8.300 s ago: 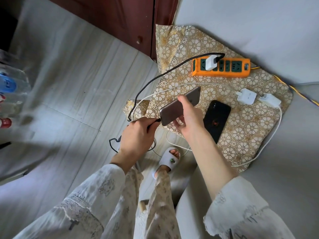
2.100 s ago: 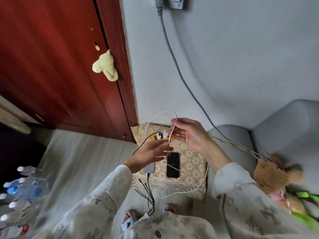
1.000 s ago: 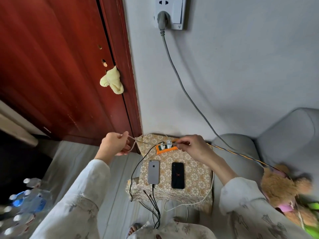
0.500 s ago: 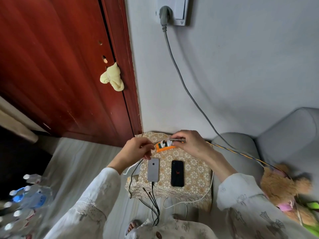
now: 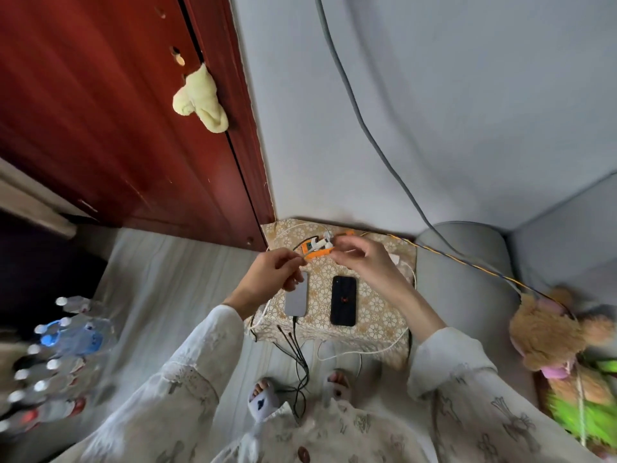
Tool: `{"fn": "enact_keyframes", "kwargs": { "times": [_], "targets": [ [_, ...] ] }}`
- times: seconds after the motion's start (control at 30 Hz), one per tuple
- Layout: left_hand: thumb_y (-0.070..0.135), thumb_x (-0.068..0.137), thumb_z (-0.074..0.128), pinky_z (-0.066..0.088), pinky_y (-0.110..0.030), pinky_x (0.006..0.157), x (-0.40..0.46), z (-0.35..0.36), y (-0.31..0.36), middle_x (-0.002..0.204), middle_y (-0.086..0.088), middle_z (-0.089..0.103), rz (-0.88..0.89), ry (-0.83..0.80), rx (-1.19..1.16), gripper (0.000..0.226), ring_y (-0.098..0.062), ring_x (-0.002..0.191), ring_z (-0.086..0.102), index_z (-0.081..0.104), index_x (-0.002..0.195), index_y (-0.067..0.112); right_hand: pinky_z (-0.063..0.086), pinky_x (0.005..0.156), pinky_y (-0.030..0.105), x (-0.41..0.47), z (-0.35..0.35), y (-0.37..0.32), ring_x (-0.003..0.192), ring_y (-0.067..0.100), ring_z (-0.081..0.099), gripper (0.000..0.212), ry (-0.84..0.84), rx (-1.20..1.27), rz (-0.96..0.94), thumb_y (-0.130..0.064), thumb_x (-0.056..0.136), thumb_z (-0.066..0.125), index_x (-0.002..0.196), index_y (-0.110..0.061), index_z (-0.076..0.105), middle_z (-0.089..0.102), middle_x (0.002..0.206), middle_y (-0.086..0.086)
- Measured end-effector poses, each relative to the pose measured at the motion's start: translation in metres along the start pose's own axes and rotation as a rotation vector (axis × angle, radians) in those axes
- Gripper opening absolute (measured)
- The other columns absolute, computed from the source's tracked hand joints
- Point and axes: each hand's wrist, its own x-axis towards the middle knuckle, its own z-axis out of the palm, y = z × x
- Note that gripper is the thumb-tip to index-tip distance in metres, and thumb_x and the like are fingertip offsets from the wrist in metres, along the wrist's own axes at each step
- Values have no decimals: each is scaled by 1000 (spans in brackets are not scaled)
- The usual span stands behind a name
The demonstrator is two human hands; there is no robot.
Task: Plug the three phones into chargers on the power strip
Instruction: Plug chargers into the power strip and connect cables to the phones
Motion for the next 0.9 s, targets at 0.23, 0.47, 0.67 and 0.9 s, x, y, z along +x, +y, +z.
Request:
{"fn": "enact_keyframes", "kwargs": {
  "times": [0.23,0.47,0.67,0.9],
  "targets": [
    [12,94,44,35,-14,46,20,44,-87,73,1,63,-228,116,-88,22,-1,42,43,56,110,22,50,74,24,15,-3,116,99,19,57,32,56,65,390,-17,91,54,122,-10,53,58,121,12],
    [14,93,48,36,-12,46,45,83,-186,62,1,58,-369,266,-79,20,4,38,45,66,93,6,49,74,34,74,31,224,88,26,60,33,-34,-334,611,-21,93,47,119,0,51,61,106,15],
    [19,93,47,36,-22,50,67,103,-259,61,7,62,-424,259,-69,20,1,38,44,65,88,12,46,85,35,127,73,298,114,37,49,63,6,-626,630,-44,90,48,125,8,43,47,128,27],
    [17,92,48,33,-21,41,69,105,-289,51,10,60,-448,322,-91,16,-3,32,37,63,89,14,47,86,46,145,102,318,121,38,34,105,222,-798,694,-59,71,64,138,7,18,30,137,23]
  ]
}}
